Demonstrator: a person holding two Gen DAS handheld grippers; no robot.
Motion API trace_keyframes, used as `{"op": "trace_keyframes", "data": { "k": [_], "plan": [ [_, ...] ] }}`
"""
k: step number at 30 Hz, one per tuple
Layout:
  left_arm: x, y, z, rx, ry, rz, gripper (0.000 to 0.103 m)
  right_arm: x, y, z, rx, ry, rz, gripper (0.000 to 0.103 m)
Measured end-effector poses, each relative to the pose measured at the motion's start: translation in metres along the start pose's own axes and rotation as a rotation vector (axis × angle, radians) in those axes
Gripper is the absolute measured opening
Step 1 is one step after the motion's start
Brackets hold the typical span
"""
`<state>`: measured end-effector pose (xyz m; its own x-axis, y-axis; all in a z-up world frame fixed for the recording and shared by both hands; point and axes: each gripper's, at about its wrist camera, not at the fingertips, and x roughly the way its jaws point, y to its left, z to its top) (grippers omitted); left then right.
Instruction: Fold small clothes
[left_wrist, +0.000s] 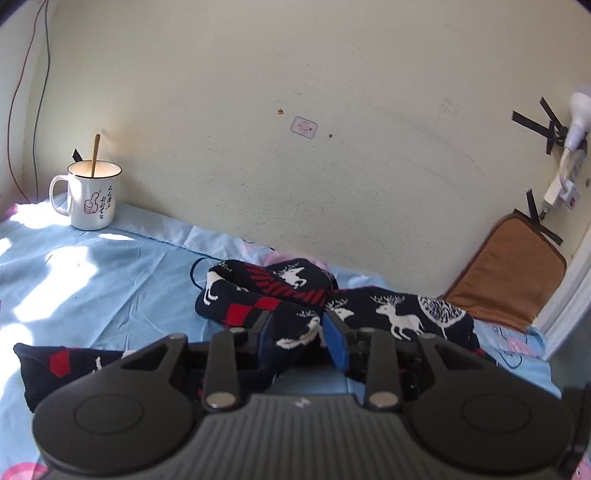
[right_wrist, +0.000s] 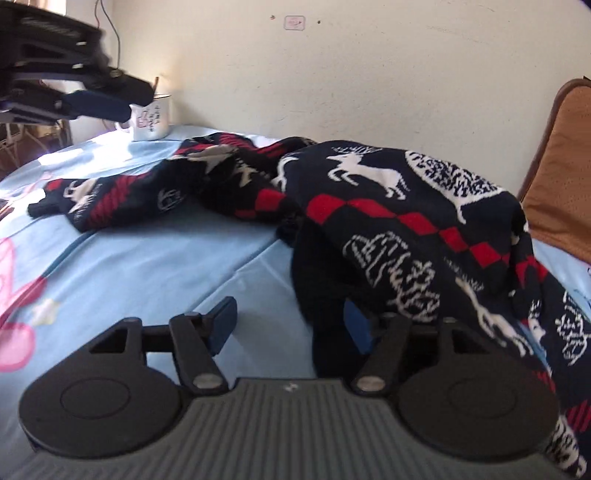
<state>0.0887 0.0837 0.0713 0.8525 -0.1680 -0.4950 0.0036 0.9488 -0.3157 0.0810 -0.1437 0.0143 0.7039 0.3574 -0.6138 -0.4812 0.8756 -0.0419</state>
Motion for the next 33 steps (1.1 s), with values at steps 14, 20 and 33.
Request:
{"op": "trace_keyframes", "data": {
  "k": [14,20,33],
  "plan": [
    [-0.013,0.010,-0.028,-0.034,0.088,-0.060,0.045,-0.094,-0.002,-0.007,0.150,-0.145,0.265,0.006],
    [-0.041,0.031,-0.026,-0.067,0.034,-0.017,0.046,-0.181,0.032,-0.030,0.036,-0.237,0.771,0.003],
    [-0.042,0.040,-0.056,-0.068,0.162,-0.044,0.057,-0.176,-0.085,-0.113,0.596,-0.230,0.205,0.031]
  ]
}}
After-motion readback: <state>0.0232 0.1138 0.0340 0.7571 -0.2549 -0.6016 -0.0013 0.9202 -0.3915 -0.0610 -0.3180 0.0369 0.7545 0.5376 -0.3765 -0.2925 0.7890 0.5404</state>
